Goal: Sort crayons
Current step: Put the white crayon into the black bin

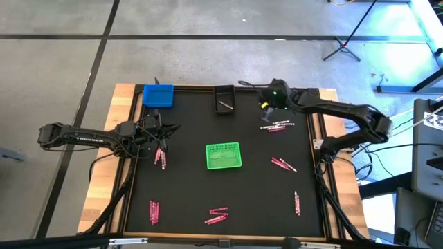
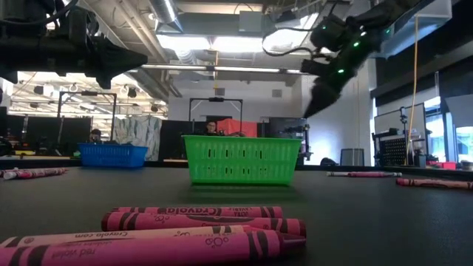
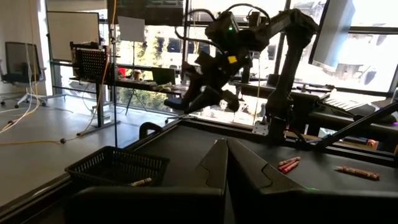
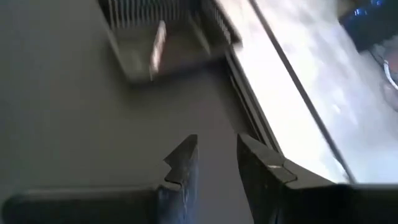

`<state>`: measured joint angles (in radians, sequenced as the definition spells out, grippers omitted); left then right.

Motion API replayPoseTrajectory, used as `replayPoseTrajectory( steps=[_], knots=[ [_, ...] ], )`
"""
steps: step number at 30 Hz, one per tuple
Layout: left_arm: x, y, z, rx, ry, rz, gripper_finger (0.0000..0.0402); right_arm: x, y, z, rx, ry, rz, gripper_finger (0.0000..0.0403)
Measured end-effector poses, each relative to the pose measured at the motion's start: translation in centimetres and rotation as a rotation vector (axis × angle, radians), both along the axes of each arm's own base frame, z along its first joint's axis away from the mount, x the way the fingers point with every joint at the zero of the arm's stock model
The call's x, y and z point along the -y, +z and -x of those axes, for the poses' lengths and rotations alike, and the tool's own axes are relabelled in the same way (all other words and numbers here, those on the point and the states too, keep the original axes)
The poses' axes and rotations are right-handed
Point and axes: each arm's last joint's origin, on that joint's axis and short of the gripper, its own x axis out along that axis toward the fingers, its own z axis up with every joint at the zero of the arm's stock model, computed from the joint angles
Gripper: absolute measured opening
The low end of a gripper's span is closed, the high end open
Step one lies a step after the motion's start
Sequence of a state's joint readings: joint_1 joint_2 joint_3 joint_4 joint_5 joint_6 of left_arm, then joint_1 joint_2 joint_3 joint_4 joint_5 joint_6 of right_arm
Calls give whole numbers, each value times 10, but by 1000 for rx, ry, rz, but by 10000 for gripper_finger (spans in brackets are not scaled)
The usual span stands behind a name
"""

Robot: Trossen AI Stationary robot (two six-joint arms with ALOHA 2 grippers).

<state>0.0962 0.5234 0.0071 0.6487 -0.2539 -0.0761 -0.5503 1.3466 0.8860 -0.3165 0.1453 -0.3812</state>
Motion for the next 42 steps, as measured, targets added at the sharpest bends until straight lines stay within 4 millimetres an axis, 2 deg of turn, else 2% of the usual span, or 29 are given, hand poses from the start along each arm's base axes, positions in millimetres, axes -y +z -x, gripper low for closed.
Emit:
replayPoseTrajectory(
  steps=[3,9,13,21,26,33,42],
  knots=[
    [0,0,0,0,0,0,0,-7,2,14,-107,-9,-12,106],
    [0,0,0,0,-1,0,0,-14,-18,29,-339,-7,-156,106],
    [0,0,0,0,0,0,0,-13,-36,28,-454,4,-237,106],
    [0,0,0,0,0,0,0,-6,-73,15,-605,84,-294,106],
    [0,0,0,-3,1,-7,0,-4,-86,11,-645,102,-310,106],
    [0,0,0,-3,1,-7,0,-2,-86,8,-619,107,-281,106],
    [0,0,0,-3,1,-7,0,-5,-93,13,-655,139,-283,106]
  ],
)
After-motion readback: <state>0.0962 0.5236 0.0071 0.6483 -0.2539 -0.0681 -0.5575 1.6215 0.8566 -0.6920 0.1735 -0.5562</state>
